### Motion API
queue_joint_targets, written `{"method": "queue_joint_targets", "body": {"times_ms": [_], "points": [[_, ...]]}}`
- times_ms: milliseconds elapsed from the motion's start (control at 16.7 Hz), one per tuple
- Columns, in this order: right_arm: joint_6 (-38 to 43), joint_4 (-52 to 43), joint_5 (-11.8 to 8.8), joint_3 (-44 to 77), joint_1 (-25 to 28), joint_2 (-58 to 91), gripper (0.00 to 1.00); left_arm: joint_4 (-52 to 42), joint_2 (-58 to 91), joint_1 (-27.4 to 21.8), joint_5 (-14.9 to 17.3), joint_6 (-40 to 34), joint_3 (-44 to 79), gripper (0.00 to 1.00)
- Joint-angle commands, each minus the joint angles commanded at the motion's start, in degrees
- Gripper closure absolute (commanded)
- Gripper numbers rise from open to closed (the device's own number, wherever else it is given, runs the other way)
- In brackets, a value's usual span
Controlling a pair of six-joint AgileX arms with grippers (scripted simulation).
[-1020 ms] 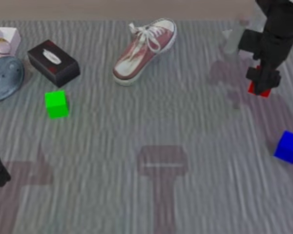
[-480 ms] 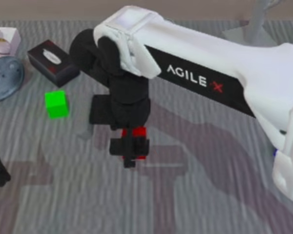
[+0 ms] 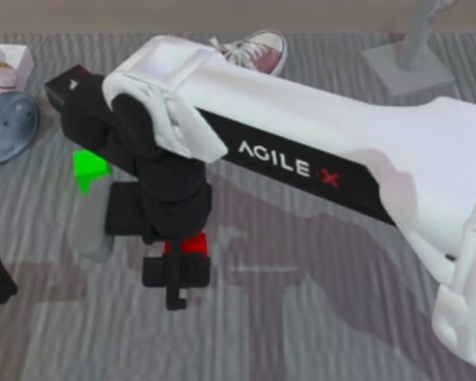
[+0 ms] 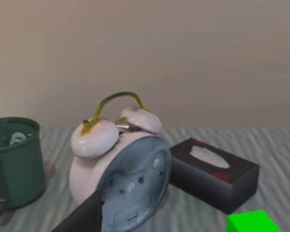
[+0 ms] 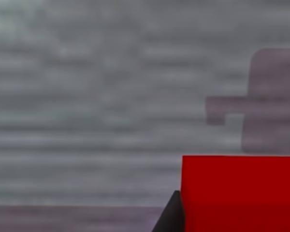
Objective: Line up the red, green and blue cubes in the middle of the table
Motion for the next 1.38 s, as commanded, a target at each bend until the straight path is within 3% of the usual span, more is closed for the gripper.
{"method": "queue_joint_targets", "body": {"times_ms": [480,780,1380], "points": [[0.1,13.6,0.1,-12.6,0.1,0.6,1.0,0.0,0.0,0.0,0.0,0.0,0.0,0.0],[0.0,15.2,0.1,-14.2,0.2,0.8,1.0,0.0,0.0,0.0,0.0,0.0,0.0,0.0],[0.0,15.2,0.1,-14.2,0.2,0.8,0.25,0.0,0.0,0.0,0.0,0.0,0.0,0.0]]}}
